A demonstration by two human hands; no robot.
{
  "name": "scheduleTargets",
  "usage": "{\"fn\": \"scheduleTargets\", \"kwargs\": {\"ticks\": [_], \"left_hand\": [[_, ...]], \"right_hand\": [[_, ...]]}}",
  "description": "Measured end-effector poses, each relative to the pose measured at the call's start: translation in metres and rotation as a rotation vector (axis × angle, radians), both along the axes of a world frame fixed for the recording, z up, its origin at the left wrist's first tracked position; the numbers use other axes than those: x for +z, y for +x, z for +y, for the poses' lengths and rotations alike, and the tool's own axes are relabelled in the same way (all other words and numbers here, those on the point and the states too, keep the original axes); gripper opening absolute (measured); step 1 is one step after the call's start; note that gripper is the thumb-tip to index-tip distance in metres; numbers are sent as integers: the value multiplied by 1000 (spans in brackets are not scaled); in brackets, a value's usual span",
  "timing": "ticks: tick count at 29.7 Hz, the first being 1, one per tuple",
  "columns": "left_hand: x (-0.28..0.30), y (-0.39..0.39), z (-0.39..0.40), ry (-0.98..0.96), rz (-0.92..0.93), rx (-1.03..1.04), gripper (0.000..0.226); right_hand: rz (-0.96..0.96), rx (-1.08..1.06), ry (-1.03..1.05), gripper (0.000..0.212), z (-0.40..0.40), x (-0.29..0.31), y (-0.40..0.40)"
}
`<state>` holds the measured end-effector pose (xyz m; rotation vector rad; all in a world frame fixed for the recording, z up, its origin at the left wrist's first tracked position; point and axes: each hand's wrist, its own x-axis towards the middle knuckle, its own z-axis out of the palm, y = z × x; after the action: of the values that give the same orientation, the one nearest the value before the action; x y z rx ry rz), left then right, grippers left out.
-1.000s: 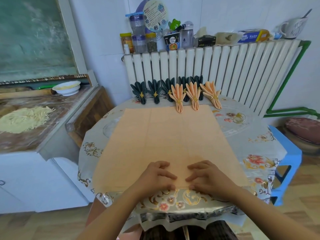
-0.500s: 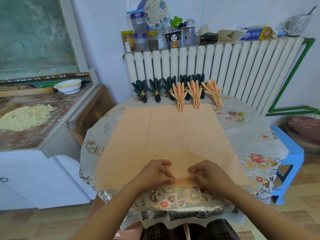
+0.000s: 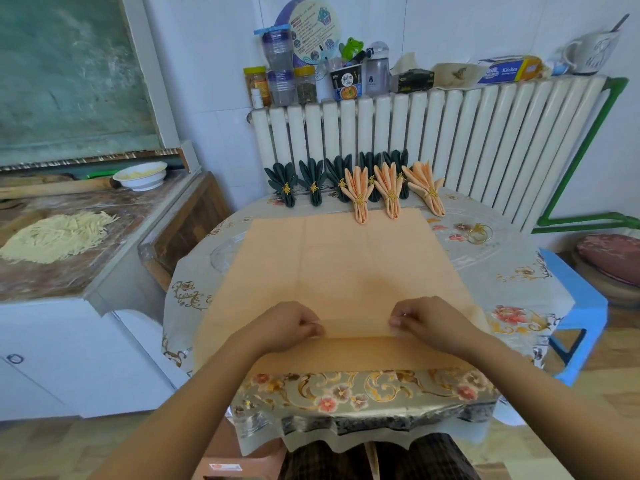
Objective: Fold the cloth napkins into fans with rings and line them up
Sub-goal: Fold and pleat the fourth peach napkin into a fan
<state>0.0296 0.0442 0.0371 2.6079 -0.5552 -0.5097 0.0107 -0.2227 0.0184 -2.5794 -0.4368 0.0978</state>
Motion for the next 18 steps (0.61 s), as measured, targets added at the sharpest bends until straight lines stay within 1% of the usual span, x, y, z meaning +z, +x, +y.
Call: {"fn": "scheduleTargets", "kwargs": {"ticks": [3, 6, 9, 11, 15, 18], "left_hand": [[12, 4, 2, 54, 2, -75, 33], [21, 4, -3, 56, 71, -149, 40], [26, 3, -6, 43, 173, -183, 38], [29, 6, -7, 49, 189, -173, 37], [32, 25, -7, 104, 107, -112, 38], [33, 46, -4, 282, 51, -42, 31]], "right_hand": [[61, 28, -17, 22, -9, 16, 1], [146, 87, -99, 28, -14, 31, 4], [245, 146, -189, 27, -17, 43, 3], [265, 153, -200, 26, -19, 48, 5], [172, 70, -193, 20, -17, 45, 28], [80, -10, -313, 18, -13, 37, 56]]}}
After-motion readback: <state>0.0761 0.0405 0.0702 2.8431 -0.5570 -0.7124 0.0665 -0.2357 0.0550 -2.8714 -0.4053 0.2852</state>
